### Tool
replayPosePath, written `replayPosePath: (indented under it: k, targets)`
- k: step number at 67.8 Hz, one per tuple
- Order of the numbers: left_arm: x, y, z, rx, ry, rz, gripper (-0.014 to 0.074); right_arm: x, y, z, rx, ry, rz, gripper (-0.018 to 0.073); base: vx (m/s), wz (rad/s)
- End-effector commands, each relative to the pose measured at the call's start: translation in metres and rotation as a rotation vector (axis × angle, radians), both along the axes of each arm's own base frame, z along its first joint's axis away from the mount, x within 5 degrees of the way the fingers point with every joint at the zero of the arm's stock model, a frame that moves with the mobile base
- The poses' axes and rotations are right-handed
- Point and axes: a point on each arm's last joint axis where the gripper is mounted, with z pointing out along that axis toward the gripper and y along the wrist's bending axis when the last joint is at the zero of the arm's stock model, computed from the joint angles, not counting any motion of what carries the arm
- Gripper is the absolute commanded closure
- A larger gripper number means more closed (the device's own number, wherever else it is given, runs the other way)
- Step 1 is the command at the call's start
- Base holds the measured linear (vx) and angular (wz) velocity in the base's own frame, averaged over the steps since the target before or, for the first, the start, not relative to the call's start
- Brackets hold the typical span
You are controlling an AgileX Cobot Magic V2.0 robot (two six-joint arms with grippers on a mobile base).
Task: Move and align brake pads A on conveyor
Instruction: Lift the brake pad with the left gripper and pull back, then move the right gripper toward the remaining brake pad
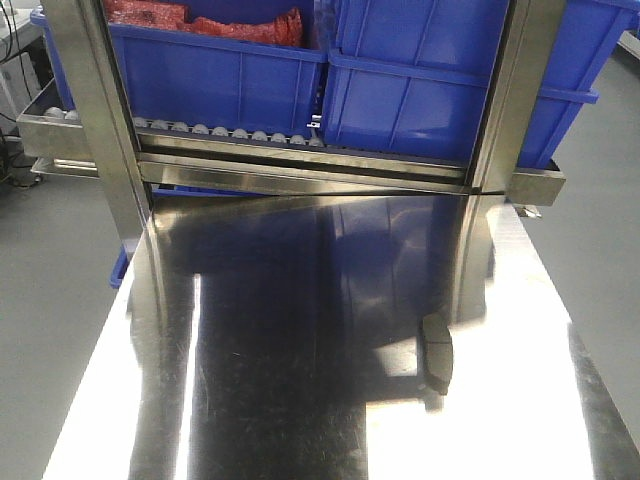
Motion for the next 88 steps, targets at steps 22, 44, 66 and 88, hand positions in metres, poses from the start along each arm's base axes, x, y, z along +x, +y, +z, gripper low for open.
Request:
replayPosePath:
  k: [22, 44, 66, 88]
  targets:
    - [0.002, -0.002, 0.016, -0.054, -0.090, -0.011, 0.0602, 0.001, 0.001, 0.016, 0.007, -0.103, 0.004, 0.0106, 0.00, 0.00]
    - [0.002, -0.002, 0.016, -0.054, -0.090, -0.011, 0.0602, 0.010, 0.003, 0.019, 0.048, -0.066, 0.011, 0.0106, 0.00, 0.00]
    - [0.002, -0.002, 0.016, -0.054, -0.091, -0.011, 0.0602, 0.080, 0.013, 0.026, 0.012, 0.467, -0.045, 0.0106, 0.00, 0.00]
    - [0.002, -0.002, 0.016, -0.054, -0.091, -0.011, 0.0602, 0.162, 0.026, -0.017, 0.015, 0.861, -0.116, 0.0106, 0.00, 0.00]
